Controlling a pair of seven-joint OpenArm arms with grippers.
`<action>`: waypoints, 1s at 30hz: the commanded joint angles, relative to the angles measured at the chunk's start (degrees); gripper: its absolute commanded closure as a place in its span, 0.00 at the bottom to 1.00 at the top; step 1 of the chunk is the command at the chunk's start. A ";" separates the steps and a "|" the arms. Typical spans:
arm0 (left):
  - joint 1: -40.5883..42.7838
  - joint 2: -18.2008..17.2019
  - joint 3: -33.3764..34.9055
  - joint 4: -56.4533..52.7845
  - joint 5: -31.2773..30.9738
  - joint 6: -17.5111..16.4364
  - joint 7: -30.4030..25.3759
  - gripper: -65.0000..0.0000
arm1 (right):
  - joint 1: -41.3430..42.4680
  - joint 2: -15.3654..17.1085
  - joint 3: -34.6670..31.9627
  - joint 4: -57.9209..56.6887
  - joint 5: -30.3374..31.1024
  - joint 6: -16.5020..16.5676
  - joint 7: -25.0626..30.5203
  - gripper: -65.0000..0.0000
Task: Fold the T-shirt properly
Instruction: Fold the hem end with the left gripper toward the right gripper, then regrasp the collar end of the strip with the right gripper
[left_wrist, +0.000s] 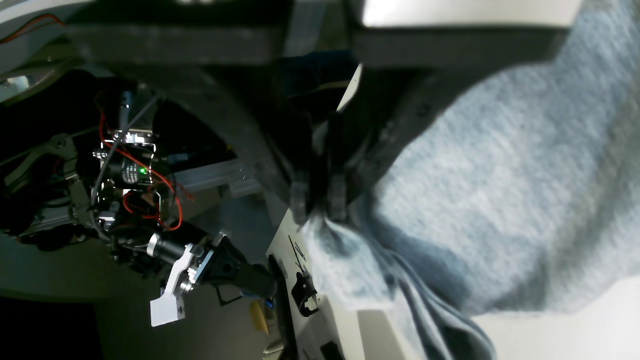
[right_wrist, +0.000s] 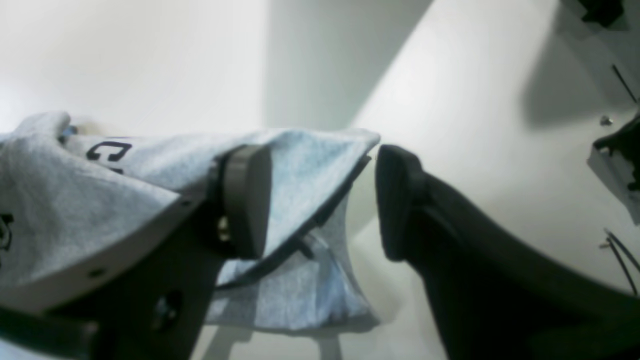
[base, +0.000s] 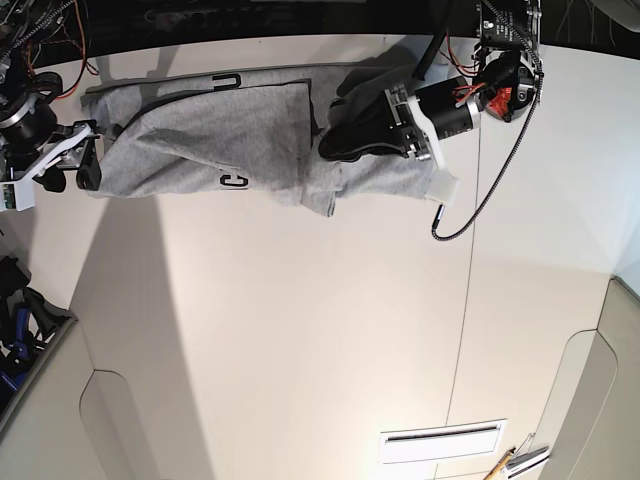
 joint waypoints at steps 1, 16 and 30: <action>-0.44 -0.15 0.00 1.03 -1.90 -0.52 -0.59 0.69 | 0.26 0.76 0.26 0.85 0.74 -0.20 1.09 0.49; -0.44 -1.29 -0.07 1.03 0.35 -0.52 -0.42 0.56 | 0.26 0.81 0.28 0.85 -0.87 -0.17 1.62 0.49; -0.48 -3.80 -0.11 1.03 6.14 -0.52 -1.97 0.56 | 0.28 5.95 0.26 -16.02 2.97 0.09 4.72 0.49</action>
